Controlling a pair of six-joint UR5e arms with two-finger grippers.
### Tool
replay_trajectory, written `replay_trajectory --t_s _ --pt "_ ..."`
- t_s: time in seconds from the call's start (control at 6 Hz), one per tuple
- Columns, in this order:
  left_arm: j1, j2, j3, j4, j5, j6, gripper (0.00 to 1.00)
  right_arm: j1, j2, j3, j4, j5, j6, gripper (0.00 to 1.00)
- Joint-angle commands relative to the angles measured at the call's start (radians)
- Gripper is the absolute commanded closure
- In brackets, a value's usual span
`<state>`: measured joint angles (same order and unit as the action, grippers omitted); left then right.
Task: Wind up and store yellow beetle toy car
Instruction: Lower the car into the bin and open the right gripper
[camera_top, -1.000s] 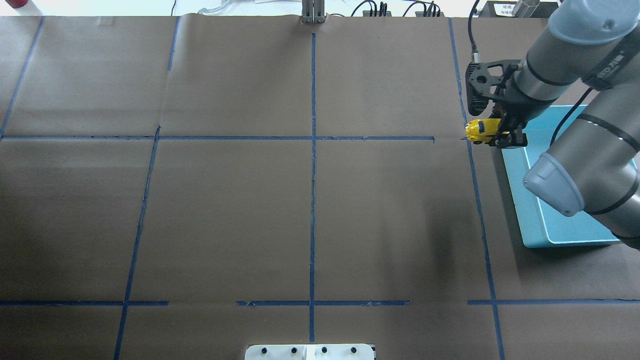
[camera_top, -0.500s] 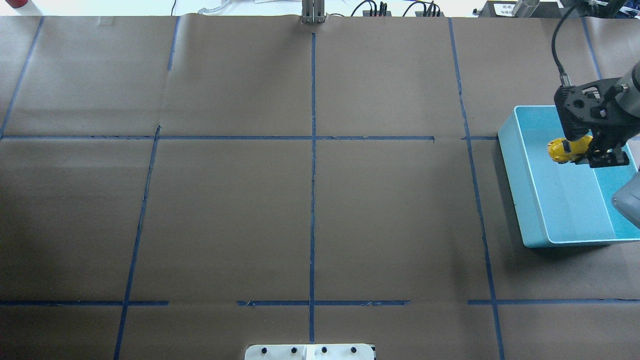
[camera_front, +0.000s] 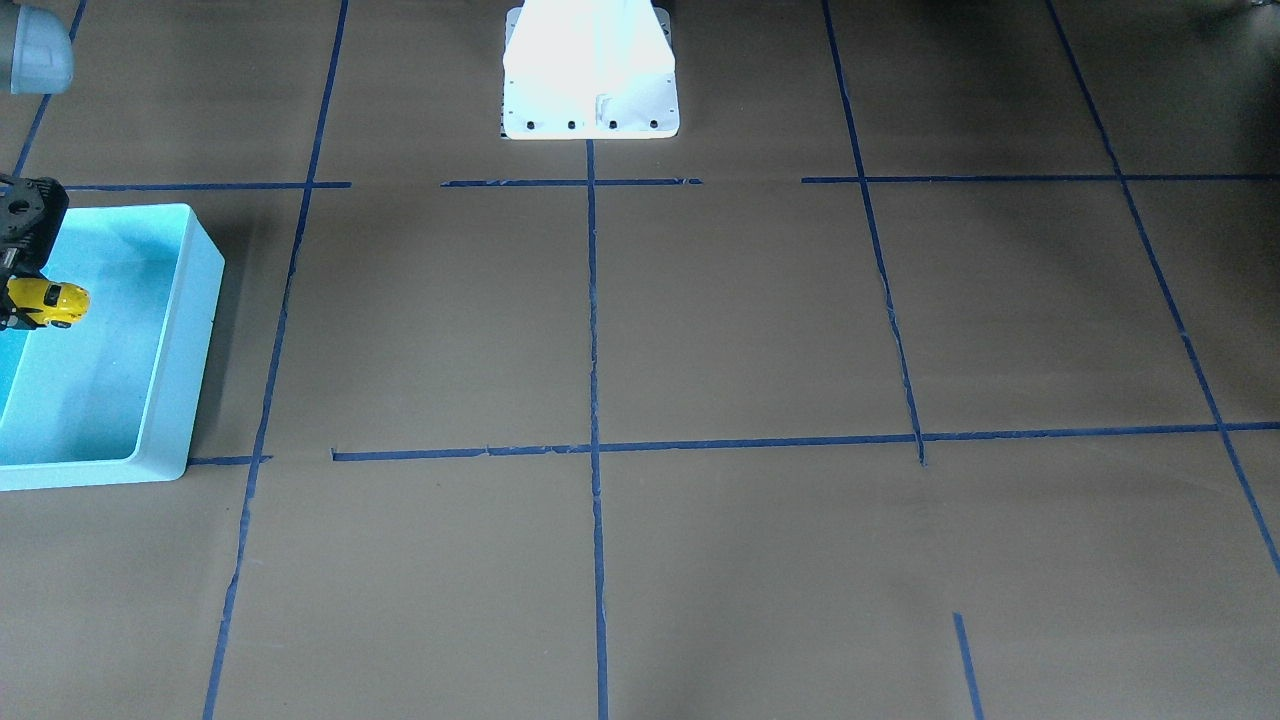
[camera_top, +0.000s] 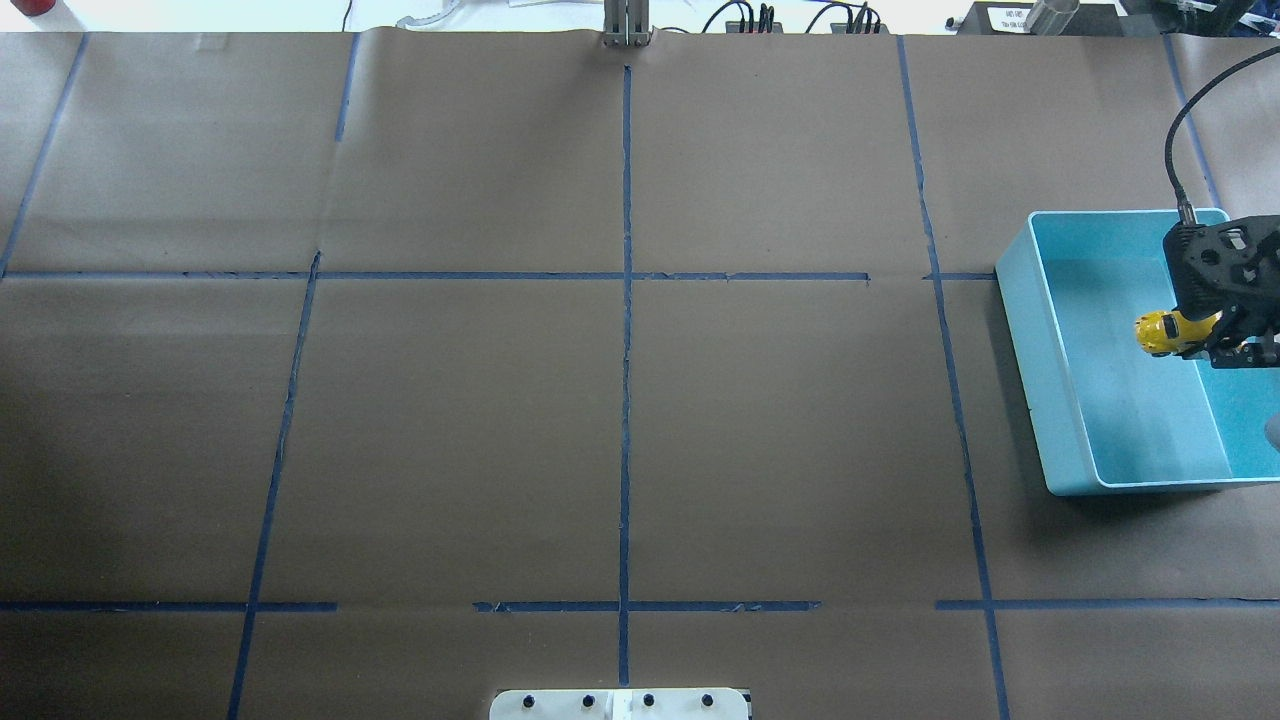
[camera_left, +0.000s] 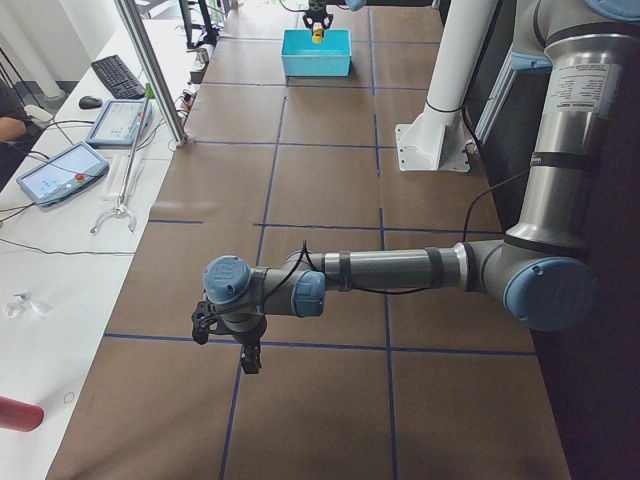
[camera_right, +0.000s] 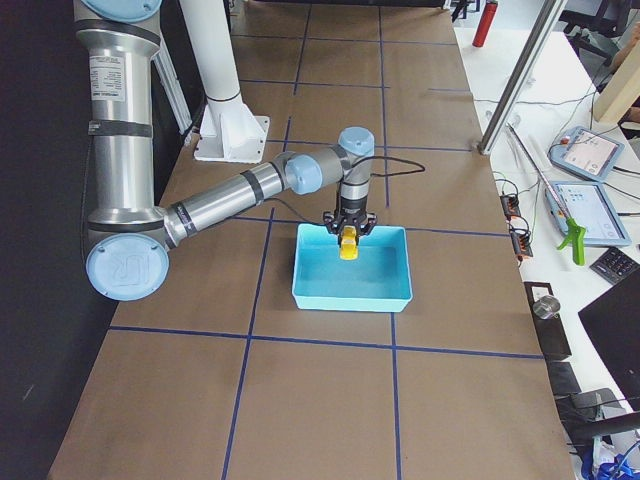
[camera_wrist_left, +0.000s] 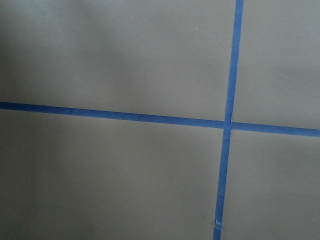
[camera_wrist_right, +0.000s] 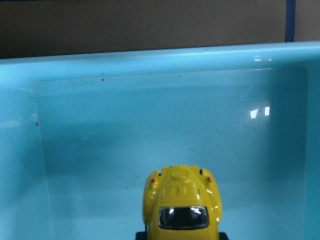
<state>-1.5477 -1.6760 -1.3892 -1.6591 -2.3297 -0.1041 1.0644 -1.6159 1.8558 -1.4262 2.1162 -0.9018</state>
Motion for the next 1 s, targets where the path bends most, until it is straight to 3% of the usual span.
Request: replay_trajectory --t_s 0.0,0.5,0.67,0.83 --pt "0.000 -0.004 -0.005 -0.001 -0.002 0.001 0.00 -0.064 -0.004 -0.110 0.195 0.005 0.104 1.00" --pt "0.000 0.001 -0.013 -0.002 -0.002 0.001 0.00 -0.118 0.007 -0.119 0.201 0.004 0.109 0.99" --pt "0.000 0.001 -0.013 -0.002 -0.002 0.001 0.00 -0.118 0.007 -0.119 0.201 0.004 0.103 0.66" --pt "0.000 0.001 -0.016 -0.001 -0.002 0.001 0.00 -0.116 0.005 -0.119 0.201 0.005 0.100 0.01"
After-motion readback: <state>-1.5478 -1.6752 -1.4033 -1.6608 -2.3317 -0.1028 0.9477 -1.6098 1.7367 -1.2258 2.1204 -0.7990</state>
